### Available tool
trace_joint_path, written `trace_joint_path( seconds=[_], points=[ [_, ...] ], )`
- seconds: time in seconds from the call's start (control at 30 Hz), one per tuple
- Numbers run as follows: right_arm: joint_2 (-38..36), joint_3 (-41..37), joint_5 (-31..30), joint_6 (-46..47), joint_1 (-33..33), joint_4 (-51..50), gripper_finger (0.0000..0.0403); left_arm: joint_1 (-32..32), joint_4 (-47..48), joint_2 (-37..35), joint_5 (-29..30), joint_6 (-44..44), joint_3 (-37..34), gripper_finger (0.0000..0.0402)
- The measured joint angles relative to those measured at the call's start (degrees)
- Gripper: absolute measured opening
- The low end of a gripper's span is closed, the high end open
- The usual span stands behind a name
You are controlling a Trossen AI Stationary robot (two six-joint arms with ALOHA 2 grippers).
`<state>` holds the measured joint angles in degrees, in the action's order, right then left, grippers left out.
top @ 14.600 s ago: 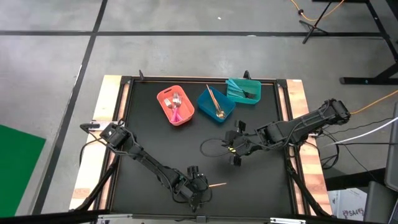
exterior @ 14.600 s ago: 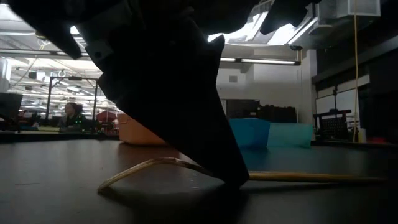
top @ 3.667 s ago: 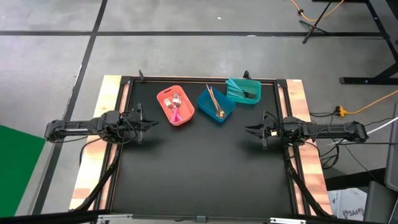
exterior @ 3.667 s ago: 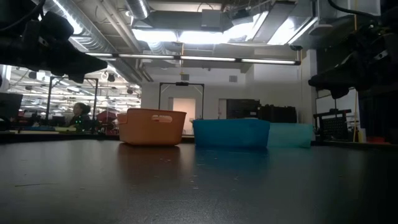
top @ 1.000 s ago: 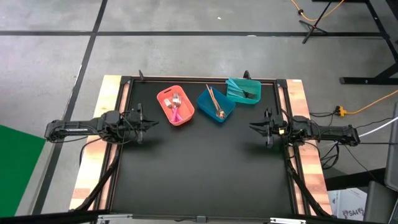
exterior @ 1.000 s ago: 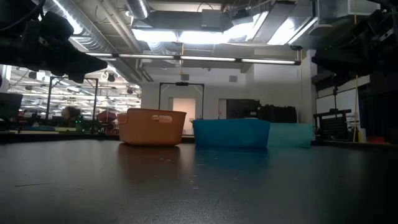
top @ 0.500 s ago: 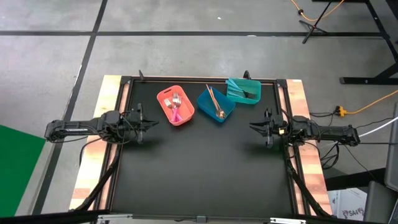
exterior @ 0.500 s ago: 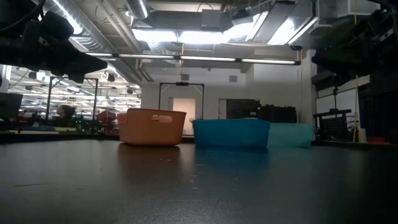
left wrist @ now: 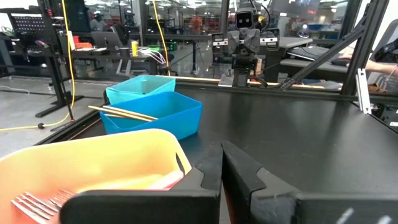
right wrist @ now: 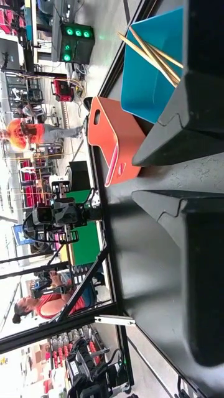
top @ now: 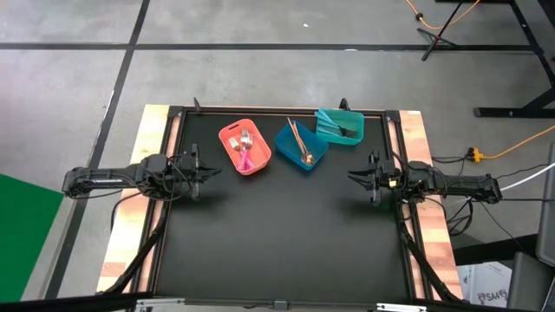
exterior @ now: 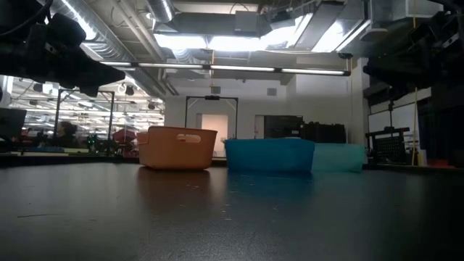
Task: Sort silverware by color (type)
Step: Return to Home Position
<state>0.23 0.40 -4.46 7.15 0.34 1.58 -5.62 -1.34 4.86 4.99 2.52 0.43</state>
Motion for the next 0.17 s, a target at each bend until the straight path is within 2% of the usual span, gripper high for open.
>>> trace_joint_path(
  seconds=[0.17],
  points=[
    [0.0, 0.0, 0.0, 0.0, 0.0, 0.0, 0.0062, 0.0, 0.0, 0.0, 0.0, 0.0, 0.0, 0.0]
  ],
)
